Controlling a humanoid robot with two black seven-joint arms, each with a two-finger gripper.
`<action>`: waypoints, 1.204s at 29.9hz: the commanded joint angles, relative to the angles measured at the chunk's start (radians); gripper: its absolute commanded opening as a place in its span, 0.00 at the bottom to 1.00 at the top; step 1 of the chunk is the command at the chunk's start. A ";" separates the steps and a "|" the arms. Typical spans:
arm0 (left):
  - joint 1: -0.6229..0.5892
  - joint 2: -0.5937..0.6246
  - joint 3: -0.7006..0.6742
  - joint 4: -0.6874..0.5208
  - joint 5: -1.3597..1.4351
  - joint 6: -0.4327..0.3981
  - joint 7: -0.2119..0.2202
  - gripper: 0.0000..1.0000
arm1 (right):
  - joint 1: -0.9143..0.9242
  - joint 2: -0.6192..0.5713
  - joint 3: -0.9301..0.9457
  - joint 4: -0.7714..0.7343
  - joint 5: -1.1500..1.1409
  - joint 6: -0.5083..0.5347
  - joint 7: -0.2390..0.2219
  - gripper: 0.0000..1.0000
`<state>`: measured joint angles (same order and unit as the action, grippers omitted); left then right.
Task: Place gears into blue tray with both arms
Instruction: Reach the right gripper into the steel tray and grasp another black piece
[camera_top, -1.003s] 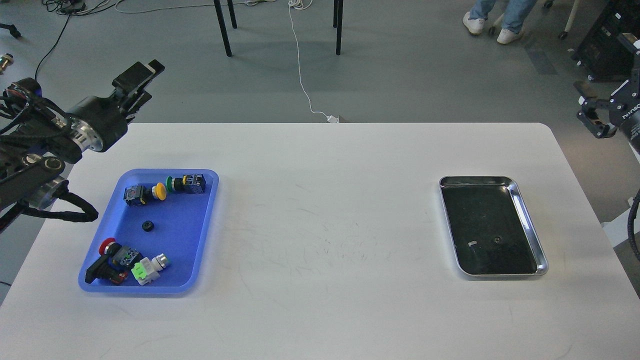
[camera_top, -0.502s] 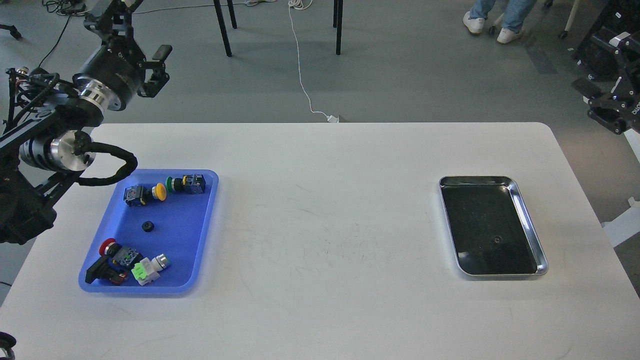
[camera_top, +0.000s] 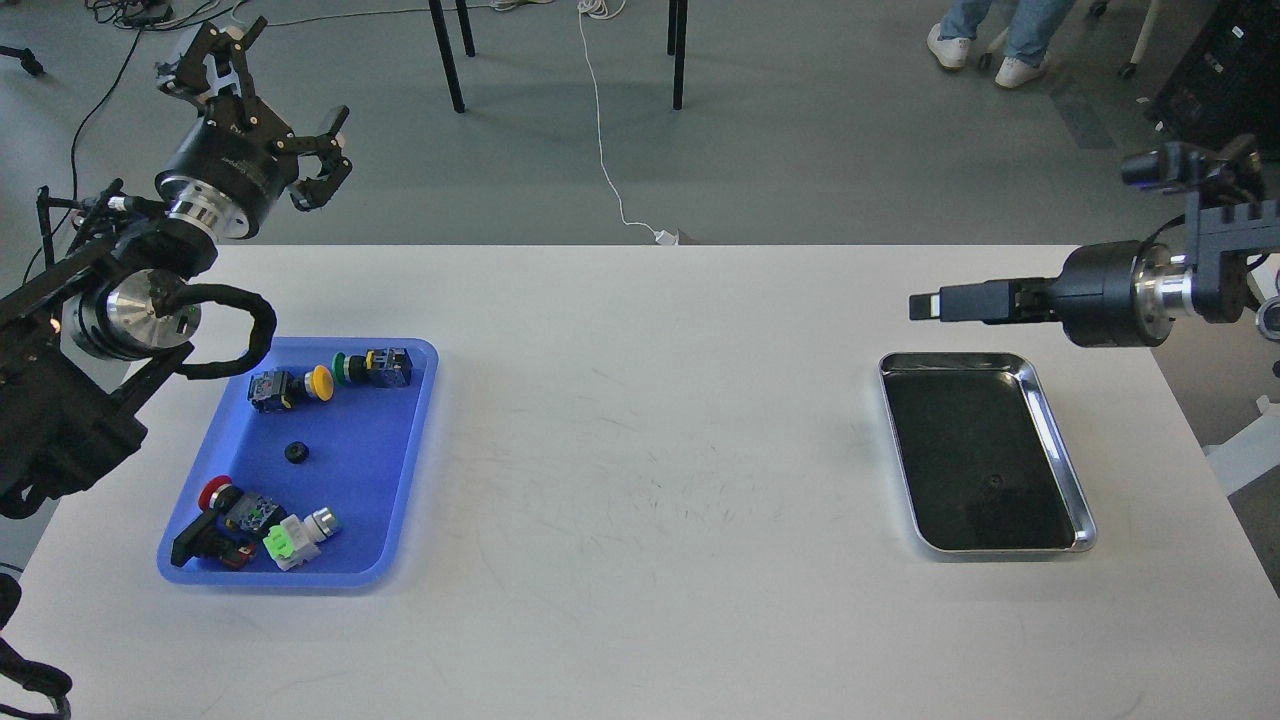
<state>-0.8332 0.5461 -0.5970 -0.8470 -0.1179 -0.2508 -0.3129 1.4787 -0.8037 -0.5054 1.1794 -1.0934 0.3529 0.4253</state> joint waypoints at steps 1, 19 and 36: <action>0.006 0.002 0.000 0.000 0.001 -0.010 -0.002 0.98 | 0.031 0.089 -0.116 -0.017 -0.085 -0.002 -0.003 0.94; 0.052 0.014 0.000 0.000 0.000 -0.053 0.000 0.98 | -0.035 0.133 -0.312 -0.104 -0.293 -0.002 -0.048 0.64; 0.062 0.014 0.000 0.000 0.001 -0.056 0.000 0.98 | -0.133 0.182 -0.246 -0.170 -0.290 -0.019 -0.048 0.59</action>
<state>-0.7785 0.5601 -0.5966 -0.8467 -0.1170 -0.3075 -0.3129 1.3626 -0.6234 -0.7613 1.0251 -1.3844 0.3365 0.3773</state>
